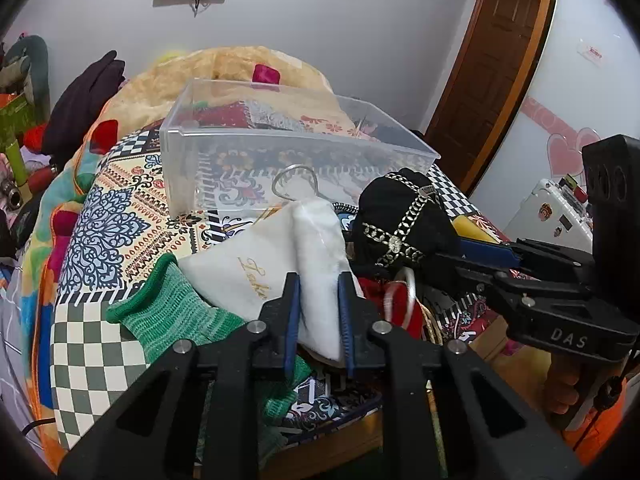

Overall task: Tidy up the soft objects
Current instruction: 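Grasp the white cloth bag with the left tool while the right tool grasps the black chain-trimmed bag, then carry both bags over the clear box and open both tools to drop them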

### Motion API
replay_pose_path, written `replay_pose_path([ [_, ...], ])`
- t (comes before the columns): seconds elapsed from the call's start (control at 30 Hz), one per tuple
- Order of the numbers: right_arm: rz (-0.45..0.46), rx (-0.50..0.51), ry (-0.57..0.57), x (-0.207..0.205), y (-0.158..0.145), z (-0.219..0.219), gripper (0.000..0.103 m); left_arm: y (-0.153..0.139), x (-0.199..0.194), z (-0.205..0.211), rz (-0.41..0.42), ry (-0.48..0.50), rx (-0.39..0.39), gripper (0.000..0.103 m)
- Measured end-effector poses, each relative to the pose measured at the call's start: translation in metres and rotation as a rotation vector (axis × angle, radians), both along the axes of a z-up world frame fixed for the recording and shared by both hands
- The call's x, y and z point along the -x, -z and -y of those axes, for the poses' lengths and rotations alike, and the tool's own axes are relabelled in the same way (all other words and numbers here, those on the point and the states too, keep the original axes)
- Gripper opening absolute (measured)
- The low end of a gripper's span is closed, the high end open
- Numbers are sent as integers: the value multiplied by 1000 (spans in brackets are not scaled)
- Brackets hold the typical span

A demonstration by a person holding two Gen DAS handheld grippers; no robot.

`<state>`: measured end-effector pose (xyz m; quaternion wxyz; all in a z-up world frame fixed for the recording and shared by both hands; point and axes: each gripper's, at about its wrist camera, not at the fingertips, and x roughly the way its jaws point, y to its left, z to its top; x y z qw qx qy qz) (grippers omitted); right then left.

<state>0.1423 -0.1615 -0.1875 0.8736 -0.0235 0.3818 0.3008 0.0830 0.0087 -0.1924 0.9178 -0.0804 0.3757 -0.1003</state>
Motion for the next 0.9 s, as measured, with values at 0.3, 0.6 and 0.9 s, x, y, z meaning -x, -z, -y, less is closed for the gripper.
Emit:
replay_pose_path([
  [0.3,52,-42,14,7,-19,10,15,-27,15,-12,90,-23,16,13],
  [0.6,139,-94,58,9,-53,22,14,-65,21,-29,197,-66,16,13],
  [0.9,247,-129,87,-8,-90,20,14,-105,0,-41,290,-86,25,13],
])
